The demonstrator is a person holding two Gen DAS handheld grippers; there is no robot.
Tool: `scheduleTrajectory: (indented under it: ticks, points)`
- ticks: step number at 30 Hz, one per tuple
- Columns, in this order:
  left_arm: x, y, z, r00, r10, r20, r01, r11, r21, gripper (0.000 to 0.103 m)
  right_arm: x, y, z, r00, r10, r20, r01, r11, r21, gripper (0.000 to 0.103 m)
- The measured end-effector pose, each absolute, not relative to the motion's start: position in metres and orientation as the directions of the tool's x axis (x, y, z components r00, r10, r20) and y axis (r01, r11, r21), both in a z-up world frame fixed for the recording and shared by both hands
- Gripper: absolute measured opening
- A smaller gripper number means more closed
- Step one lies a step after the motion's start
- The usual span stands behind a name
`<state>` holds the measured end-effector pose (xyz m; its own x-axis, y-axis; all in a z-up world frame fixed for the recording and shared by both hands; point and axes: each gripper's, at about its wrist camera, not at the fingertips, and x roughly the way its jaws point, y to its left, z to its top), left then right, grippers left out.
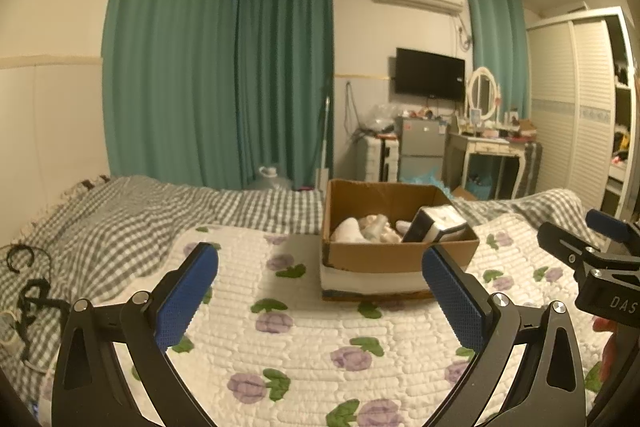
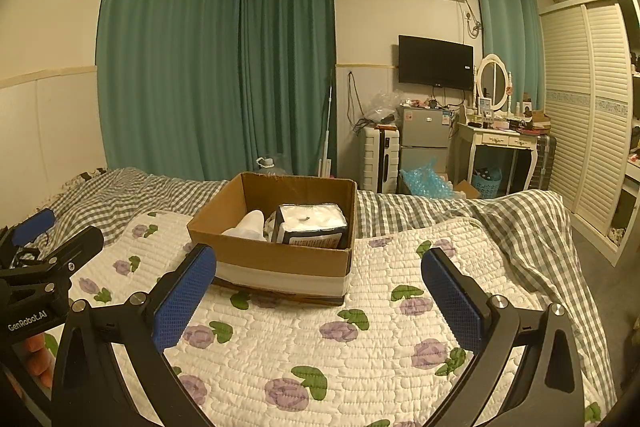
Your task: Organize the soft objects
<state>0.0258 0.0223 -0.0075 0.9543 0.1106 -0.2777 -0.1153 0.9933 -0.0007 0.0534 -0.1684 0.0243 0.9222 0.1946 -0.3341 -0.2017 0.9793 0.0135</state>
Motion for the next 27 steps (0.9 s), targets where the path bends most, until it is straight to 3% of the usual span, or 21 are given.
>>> scheduleTrajectory:
  ticks: [27]
  points:
    - [0.0253, 0.0213, -0.0101, 0.956, 0.102, -0.274, -0.107, 0.994, -0.003, 0.103, 0.0523, -0.1693, 0.0219, 0.920, 0.195, -0.341, -0.202, 0.979, 0.013, 0.103]
